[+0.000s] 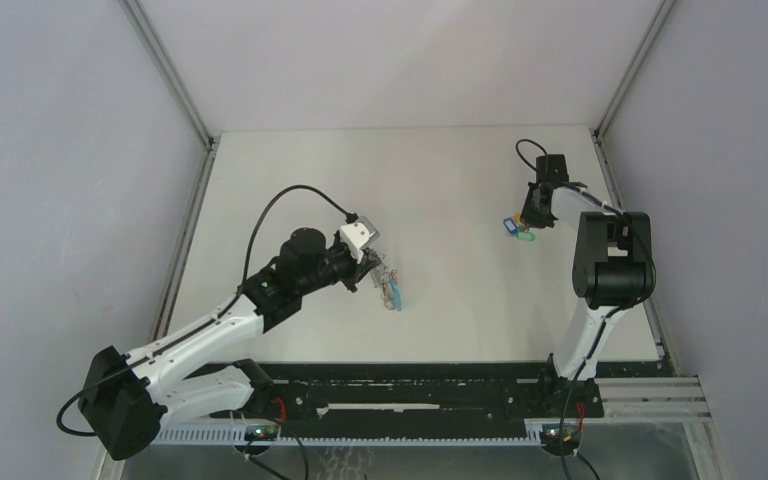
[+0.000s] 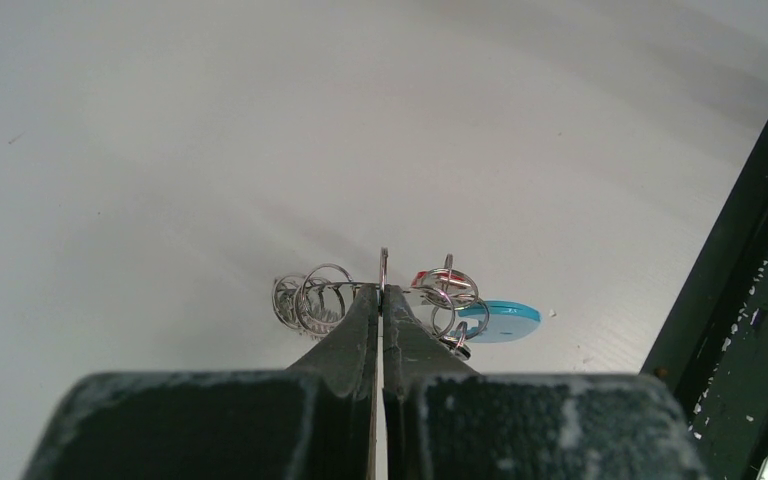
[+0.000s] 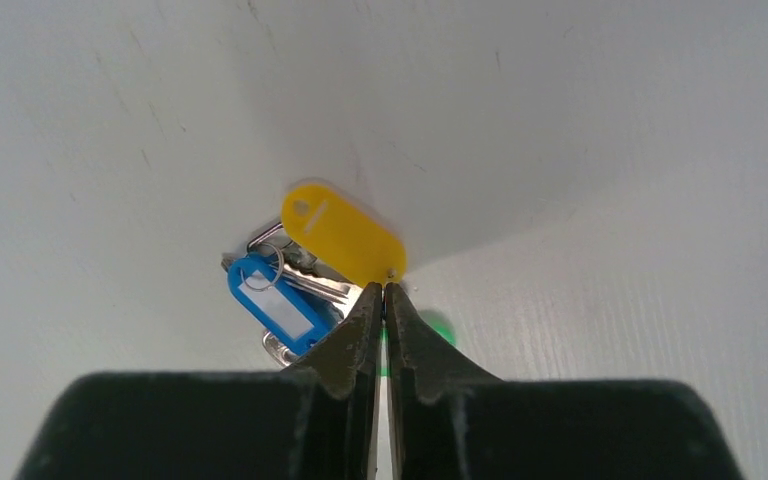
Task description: Put the keys on the keyring
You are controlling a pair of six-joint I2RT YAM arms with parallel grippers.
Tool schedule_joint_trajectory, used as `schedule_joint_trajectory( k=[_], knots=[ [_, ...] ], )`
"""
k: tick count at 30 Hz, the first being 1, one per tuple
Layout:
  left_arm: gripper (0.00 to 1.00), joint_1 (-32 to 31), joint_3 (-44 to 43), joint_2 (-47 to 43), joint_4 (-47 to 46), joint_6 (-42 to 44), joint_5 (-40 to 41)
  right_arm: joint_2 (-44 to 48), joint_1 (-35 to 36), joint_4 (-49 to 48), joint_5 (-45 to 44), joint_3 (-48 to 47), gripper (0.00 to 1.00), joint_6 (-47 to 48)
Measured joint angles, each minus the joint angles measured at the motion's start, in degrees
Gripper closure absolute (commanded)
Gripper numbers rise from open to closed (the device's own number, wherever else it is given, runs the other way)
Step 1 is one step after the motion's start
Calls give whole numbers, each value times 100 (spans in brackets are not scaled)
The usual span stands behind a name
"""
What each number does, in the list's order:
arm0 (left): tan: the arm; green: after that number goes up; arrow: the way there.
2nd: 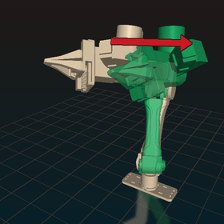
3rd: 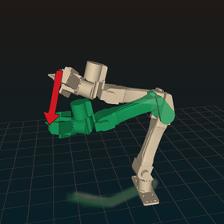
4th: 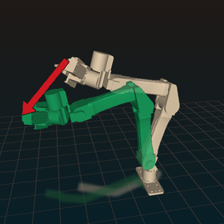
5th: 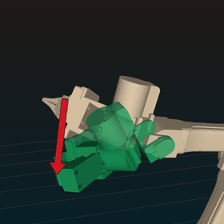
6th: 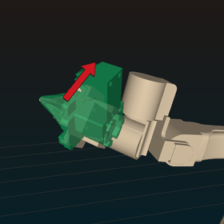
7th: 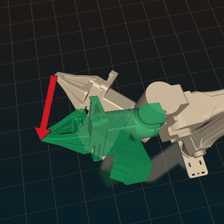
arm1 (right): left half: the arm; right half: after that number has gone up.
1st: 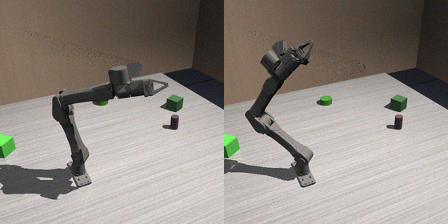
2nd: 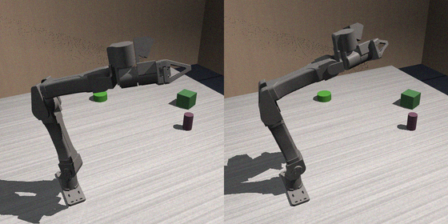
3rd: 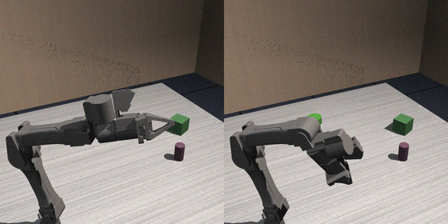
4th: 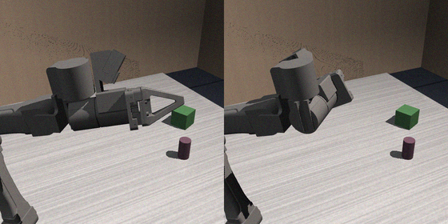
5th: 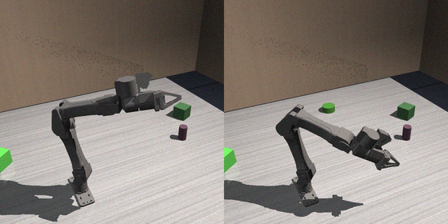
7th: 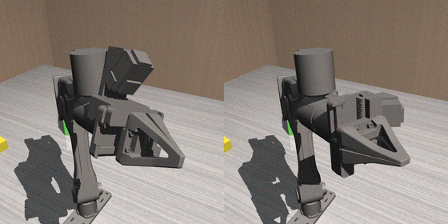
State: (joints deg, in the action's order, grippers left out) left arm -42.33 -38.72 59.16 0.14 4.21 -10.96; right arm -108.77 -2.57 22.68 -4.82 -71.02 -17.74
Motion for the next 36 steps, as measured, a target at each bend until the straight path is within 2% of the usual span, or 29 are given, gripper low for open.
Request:
schedule_joint_trajectory(
  k=[9,15,20,26,36],
  knots=[
    [100,-4,0,0,7,46,-15,144,57,240,-328,0,100,118],
    [100,-4,0,0,46,116,-2,951,306,713,-782,0,100,221],
    [100,-4,0,-2,46,188,81,1908,852,1091,-1051,85,100,236],
    [100,-4,0,-7,50,286,238,2914,1644,1753,-1008,719,100,76],
    [100,-4,0,-70,74,299,278,3659,2920,3235,-1043,1241,100,-603]
  ],
)
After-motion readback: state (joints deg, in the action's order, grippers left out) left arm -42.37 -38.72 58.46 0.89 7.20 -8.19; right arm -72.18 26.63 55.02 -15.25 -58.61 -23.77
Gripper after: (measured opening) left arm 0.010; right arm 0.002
